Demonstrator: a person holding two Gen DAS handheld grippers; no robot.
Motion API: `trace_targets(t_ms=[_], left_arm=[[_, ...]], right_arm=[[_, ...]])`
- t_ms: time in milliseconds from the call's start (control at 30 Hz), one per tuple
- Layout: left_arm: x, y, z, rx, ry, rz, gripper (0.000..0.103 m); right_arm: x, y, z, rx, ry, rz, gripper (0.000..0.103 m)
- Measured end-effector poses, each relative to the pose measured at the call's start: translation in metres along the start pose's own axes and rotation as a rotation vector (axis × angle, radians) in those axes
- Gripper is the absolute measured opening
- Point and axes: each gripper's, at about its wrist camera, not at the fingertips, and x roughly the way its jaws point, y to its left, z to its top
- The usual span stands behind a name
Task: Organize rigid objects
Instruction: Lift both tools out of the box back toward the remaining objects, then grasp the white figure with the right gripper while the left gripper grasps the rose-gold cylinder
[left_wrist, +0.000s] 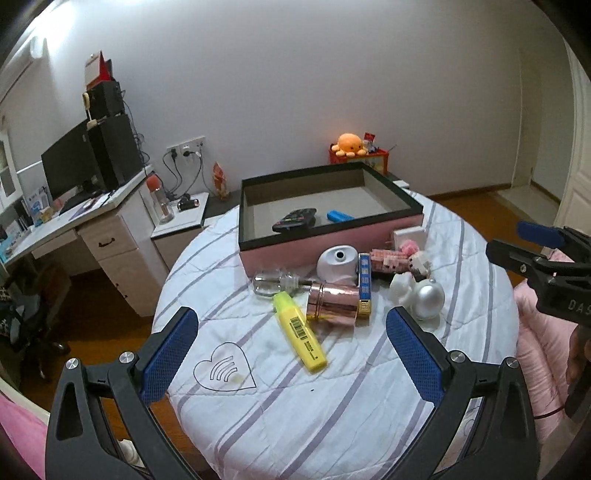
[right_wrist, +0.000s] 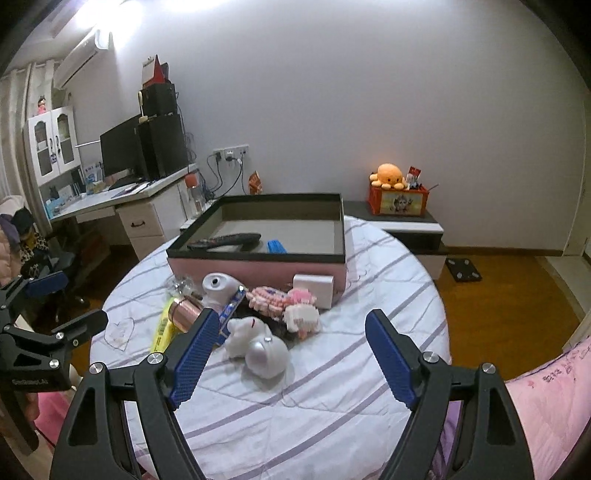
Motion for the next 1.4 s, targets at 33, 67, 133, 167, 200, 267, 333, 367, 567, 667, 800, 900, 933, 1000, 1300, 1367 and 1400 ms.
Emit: trace_targets(t_ms=[33, 67, 133, 167, 200, 267, 333, 367, 567, 667, 800, 900, 933, 1000, 1300, 1367, 1400], left_arm=[[0.002, -0.001, -0.001, 0.001, 0.006, -0.008, 0.103], [0.005, -0.001, -0.002, 0.0, 0.012, -0.017, 0.103], [0.012, -0.003, -0.004, -0.005, 0.029, -0.032, 0.103], [0.016, -0.003, -0.005, -0.003, 0.041, -0.037, 0.103], [0.02, -0.005, -0.007, -0.001, 0.053, -0.039, 0.103], [0.03, -0.007, -0.012, 0.009, 0.082, -0.043, 0.103], [0.037, -0.007, -0.015, 0.012, 0.099, -0.052, 0.103], [0.04, -0.007, -0.017, 0.014, 0.111, -0.055, 0.103], [0.053, 0.002, -0.022, 0.012, 0.15, -0.046, 0.103], [0.058, 0.007, -0.023, 0.001, 0.161, -0.048, 0.103], [0.065, 0.008, -0.023, 0.004, 0.176, -0.065, 0.103], [0.07, 0.005, -0.022, 0.014, 0.181, -0.068, 0.103], [0.073, 0.003, -0.021, 0.017, 0.186, -0.075, 0.103], [0.077, 0.0, -0.019, 0.018, 0.19, -0.086, 0.103], [0.106, -0.025, -0.005, 0.032, 0.212, -0.149, 0.103], [0.114, -0.028, -0.002, 0.022, 0.218, -0.16, 0.103], [0.117, -0.029, -0.001, 0.019, 0.22, -0.164, 0.103]], right_arm=[[0.004, 0.0, -0.002, 0.001, 0.009, -0.001, 0.083], [0.007, 0.0, -0.003, 0.003, 0.019, -0.002, 0.083], [0.013, 0.002, -0.007, 0.011, 0.04, -0.002, 0.083], [0.017, 0.002, -0.01, 0.018, 0.052, 0.006, 0.083], [0.023, 0.003, -0.011, 0.021, 0.067, 0.016, 0.083], [0.031, 0.007, -0.016, 0.018, 0.09, 0.027, 0.083], [0.042, 0.011, -0.02, 0.008, 0.121, 0.035, 0.083], [0.048, 0.013, -0.022, 0.006, 0.134, 0.041, 0.083], [0.081, 0.014, -0.035, 0.014, 0.208, 0.058, 0.083], [0.091, 0.015, -0.036, 0.021, 0.22, 0.09, 0.083], [0.103, 0.017, -0.037, 0.017, 0.233, 0.142, 0.081], [0.11, 0.015, -0.039, 0.025, 0.249, 0.174, 0.065], [0.109, 0.015, -0.04, 0.021, 0.242, 0.178, 0.064], [0.107, 0.016, -0.04, -0.003, 0.247, 0.179, 0.064], [0.088, -0.004, -0.044, -0.005, 0.255, 0.171, 0.064], [0.085, -0.01, -0.043, 0.001, 0.255, 0.167, 0.064], [0.083, -0.014, -0.044, 0.008, 0.256, 0.171, 0.064]])
